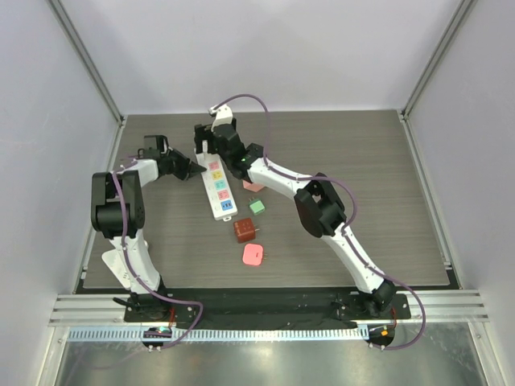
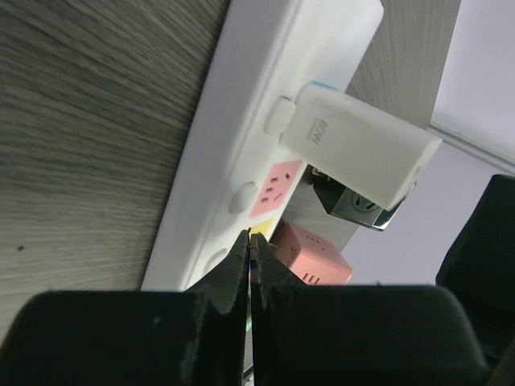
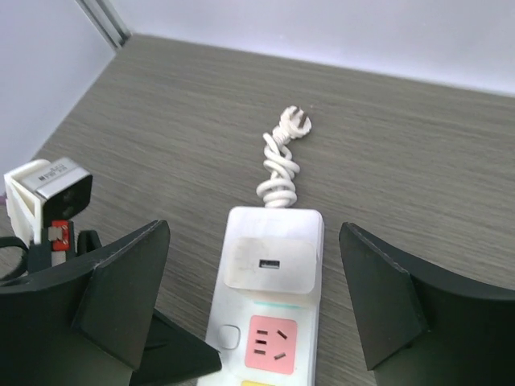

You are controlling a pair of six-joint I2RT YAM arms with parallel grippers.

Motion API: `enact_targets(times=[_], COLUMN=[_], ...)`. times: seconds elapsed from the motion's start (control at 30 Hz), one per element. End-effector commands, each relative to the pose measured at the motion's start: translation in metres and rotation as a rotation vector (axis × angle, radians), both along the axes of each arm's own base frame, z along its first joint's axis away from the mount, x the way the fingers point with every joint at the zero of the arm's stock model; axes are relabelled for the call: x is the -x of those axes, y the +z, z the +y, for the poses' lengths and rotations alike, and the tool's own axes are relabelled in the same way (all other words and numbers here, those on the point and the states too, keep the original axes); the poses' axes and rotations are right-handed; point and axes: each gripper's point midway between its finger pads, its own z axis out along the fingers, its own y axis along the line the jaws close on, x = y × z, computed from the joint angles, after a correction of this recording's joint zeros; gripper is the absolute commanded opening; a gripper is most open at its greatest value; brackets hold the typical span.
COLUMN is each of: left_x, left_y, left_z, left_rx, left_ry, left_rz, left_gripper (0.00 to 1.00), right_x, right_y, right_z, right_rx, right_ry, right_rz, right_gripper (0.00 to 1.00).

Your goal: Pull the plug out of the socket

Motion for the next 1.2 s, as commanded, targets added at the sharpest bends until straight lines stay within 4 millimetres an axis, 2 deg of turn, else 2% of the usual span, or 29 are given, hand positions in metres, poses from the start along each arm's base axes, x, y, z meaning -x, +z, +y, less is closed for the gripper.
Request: enact_targets(times=[0.0,0.27,0.47,0.7,0.8,1.17], left_x=[-0.016,-0.016,-0.014,-0.009,-0.006,-0.003], left_y=[0.01,0.016,0.023,0.017,0.007,-0.002], left_z=[-0.004,-0.005,-0.006,-0.009,-0.011,-0.01], left_rx=[0.045,0.076,0.083,0.08,0.08,0.064], left_ry=[-0.029,-0.008,-0.001,0.001,0.004,0.013], left_rz=[-0.065,-0.064,-0.068,-0.04,-0.007,0.033], left_gripper=[0.0,0.0,0.0,0.0,0.0,0.0], right_x=[-0.007,-0.002,0.002,0.007,0.008,0.009], right_y=[0.039,0.026,0.008,0.006,-0.001,-0.024], right_z=[0.001,0.011,0.011,0.014,0.015,0.013], right_rx=[-0.073,-0.03,-0.019,0.004,0.021,0.067], right_ry=[-0.005,0.042,0.05,0.073,0.067,0.05], right_rz=[-0.055,-0.05,-0.005,0.001,0.01,0.049], right_gripper=[0.9,0.82,0.73,0.73,0.73,0.73])
